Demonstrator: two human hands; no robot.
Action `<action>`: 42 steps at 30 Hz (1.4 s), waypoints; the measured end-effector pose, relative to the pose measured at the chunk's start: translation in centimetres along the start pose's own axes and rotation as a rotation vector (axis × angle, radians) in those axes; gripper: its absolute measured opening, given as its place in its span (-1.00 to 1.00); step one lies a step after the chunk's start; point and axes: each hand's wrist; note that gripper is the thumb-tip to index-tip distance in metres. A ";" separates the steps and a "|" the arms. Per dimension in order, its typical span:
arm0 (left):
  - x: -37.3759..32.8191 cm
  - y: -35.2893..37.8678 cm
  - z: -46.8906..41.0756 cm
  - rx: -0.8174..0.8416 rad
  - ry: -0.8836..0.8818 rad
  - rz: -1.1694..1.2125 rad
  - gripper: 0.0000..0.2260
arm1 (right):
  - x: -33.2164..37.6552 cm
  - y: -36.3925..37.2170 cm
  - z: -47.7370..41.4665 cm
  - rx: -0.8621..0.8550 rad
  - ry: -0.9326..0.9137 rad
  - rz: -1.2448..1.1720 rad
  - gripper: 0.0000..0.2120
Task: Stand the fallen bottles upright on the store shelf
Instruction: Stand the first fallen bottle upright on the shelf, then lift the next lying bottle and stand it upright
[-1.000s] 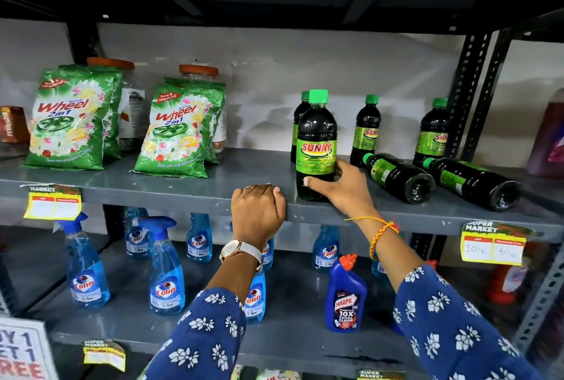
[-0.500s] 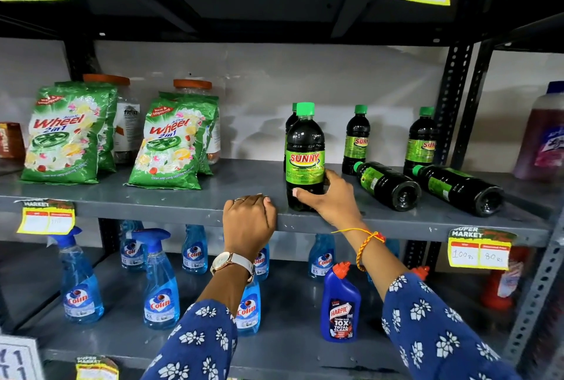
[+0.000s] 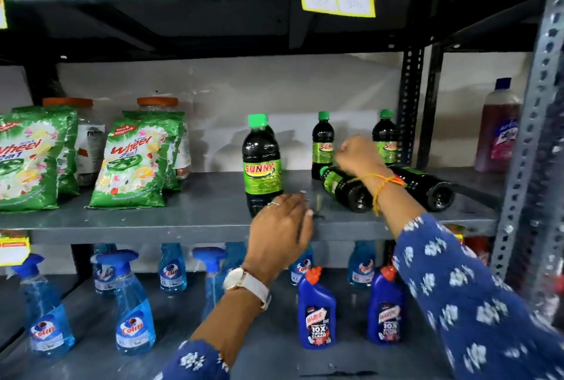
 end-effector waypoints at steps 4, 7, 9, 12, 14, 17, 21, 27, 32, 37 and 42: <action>-2.0 3.1 -1.3 0.135 -0.066 -0.127 -0.72 | -0.3 1.9 -1.1 0.203 -0.001 0.263 -0.74; -1.9 4.1 -1.2 0.114 -0.133 -0.195 -0.72 | -1.1 2.9 -1.4 0.289 -0.032 0.433 -0.85; -1.8 4.5 -0.9 0.100 -0.173 -0.216 -0.72 | -2.1 3.4 -1.8 0.373 0.056 0.504 -0.74; -1.6 4.8 -0.9 0.071 -0.163 -0.219 -0.71 | -3.2 4.6 -2.2 0.289 0.021 0.671 -0.65; -1.6 4.9 -0.9 0.049 -0.149 -0.215 -0.71 | -3.7 4.9 -2.6 0.209 -0.008 0.640 -0.63; -1.8 4.8 -0.9 0.027 -0.143 -0.234 -0.72 | -4.9 3.7 -2.4 0.059 0.007 0.388 -0.57; -1.9 4.7 -0.9 0.041 -0.140 -0.257 -0.73 | -6.6 3.5 -1.8 -0.147 -0.008 0.007 -0.47; -1.3 5.5 -0.7 0.096 -0.157 -0.177 -0.70 | -7.7 4.3 0.0 -0.190 -0.052 -0.287 -0.43; -1.3 5.5 -0.6 0.098 -0.149 -0.218 -0.68 | -8.0 4.9 0.9 -0.172 -0.021 -0.362 -0.39; -1.4 5.4 -0.6 0.089 -0.162 -0.202 -0.68 | -8.3 4.9 0.6 -0.128 -0.019 -0.328 -0.23; -1.3 5.4 -0.5 0.070 -0.158 -0.163 -0.69 | -8.9 5.2 0.1 -0.071 0.013 -0.344 -0.30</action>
Point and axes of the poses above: each hand's wrist, its own z-axis away from the middle knuckle, its own y-axis out of the palm, x = y × z, and after that the axes turned 6 degrees about -y, right-handed
